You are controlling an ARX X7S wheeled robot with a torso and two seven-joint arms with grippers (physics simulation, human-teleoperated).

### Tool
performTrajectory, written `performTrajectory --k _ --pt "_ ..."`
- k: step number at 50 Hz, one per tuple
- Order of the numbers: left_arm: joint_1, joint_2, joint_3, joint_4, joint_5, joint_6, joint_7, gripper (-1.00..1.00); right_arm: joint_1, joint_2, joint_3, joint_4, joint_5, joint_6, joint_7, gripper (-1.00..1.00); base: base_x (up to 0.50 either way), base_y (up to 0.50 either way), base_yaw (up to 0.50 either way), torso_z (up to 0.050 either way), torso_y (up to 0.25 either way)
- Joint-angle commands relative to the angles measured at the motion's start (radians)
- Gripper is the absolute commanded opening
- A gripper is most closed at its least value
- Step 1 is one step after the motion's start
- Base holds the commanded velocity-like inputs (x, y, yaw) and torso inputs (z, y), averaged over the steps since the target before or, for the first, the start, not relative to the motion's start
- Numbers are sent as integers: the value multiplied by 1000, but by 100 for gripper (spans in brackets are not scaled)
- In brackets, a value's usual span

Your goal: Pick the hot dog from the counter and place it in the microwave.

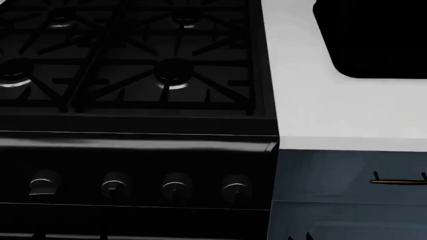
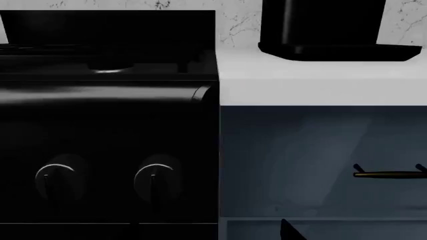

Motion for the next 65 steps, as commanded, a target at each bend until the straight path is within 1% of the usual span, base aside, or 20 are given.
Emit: performTrajectory --k 1,10,16,18,20,21,23,24,25,26,30,43,51,53,61,64,65 --pt "0 -42 49 6 -42 -4 -50 100 0 11 -13 -2 11 2 13 100 0 0 0 0 0" --pt "32 -60 68 54 -78 -9 -56 100 -11 38 -65 -13 36 -6 50 100 0 0 0 0 0" --pt "44 -69 82 75 -75 -18 -75 100 -16 50 -81 -22 45 -11 67 100 0 0 0 0 0" --pt "53 -72 86 91 -89 10 -66 100 -19 53 -88 -27 45 -11 72 100 0 0 0 0 0" --pt "55 -81 99 84 -65 32 -66 100 -19 57 -93 -35 48 -9 76 100 0 0 0 0 0" --pt "58 -81 99 92 -73 26 -66 100 -19 59 -95 -35 49 -10 78 100 0 0 0 0 0" --pt "70 -84 100 108 -89 67 -57 100 -20 62 -99 -41 50 -9 82 100 0 0 0 0 0" --pt "71 -88 102 115 -92 45 -56 100 -21 64 -100 -42 53 -11 83 100 0 0 0 0 0" --pt "78 -85 97 124 -121 61 -47 100 -23 65 -103 -46 54 -9 85 100 0 0 0 36 0" --pt "74 -87 98 129 -103 37 -64 100 -22 66 -104 -41 56 -14 86 100 0 0 0 50 0" --pt "74 -92 97 158 -112 14 -76 100 -26 72 -113 -54 59 -12 93 100 0 0 0 50 0" --pt "76 -112 116 206 -111 6 -102 100 -30 89 -125 -79 80 -7 110 100 0 0 0 50 0" --pt "82 -126 131 264 -110 -19 -113 100 -23 105 -132 -166 77 69 138 100 0 0 0 50 0" --pt "84 -131 133 279 -111 -28 -117 100 -27 108 -133 -178 90 67 133 100 0 0 0 50 0" --pt "89 -146 127 376 -147 -101 -128 100 -25 125 -128 -268 95 125 160 100 0 0 0 50 0" --pt "70 -160 106 454 -195 -182 -133 100 -12 137 -121 -313 102 163 165 100 0 0 0 50 0" --pt "60 -172 102 480 -235 -217 -113 100 -7 141 -116 -330 107 179 167 100 0 0 0 50 0"
